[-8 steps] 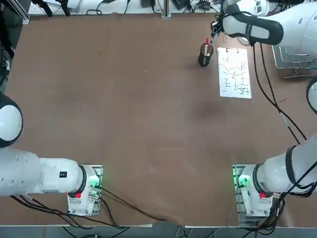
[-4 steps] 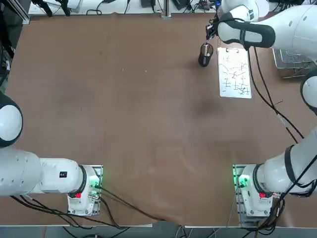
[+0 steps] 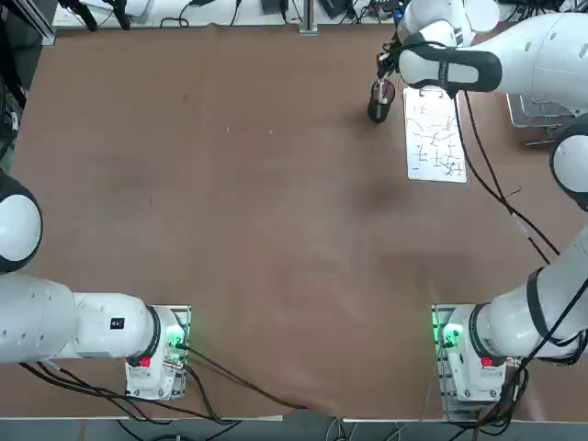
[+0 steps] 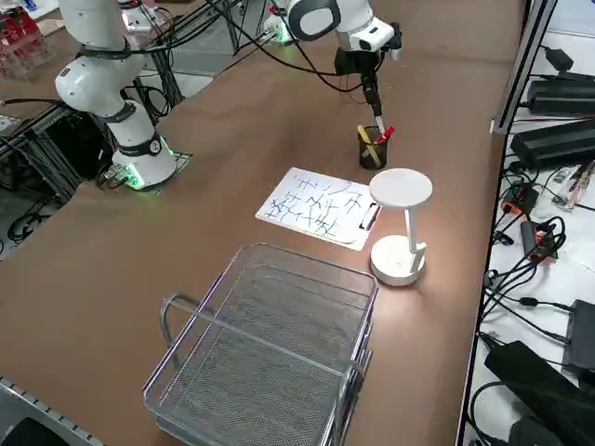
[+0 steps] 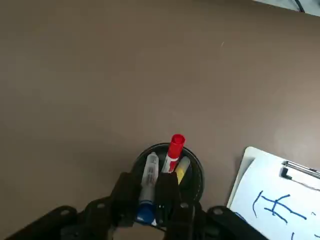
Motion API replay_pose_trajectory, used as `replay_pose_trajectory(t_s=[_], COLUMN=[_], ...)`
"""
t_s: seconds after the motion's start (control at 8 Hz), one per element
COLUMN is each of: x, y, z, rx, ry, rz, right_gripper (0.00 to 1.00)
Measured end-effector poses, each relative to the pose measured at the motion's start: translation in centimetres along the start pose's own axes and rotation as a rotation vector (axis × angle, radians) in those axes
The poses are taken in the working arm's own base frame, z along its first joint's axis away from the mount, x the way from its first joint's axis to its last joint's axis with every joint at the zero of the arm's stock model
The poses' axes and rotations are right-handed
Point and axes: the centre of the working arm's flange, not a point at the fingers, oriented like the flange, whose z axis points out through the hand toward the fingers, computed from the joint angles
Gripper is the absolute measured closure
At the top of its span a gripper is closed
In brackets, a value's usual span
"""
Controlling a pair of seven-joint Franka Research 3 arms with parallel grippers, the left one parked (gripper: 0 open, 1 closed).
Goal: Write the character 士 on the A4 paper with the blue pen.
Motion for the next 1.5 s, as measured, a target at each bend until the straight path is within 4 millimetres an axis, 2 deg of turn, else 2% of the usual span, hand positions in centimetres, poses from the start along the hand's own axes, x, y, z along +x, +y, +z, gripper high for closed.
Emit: replay_pose_trajectory(t_s=[1.0, 1.25, 1.5], x=[-1.2, -1.3, -1.4], y=[0.4, 0.6, 1.1], z=[4.1, 4.5, 4.6], rx=[0.003, -0.002, -0.029], ry=[-0.063, -0.068, -0.065], rz=[-0.003, -0.009, -0.033], right_gripper=[0.79, 0.74, 0.65])
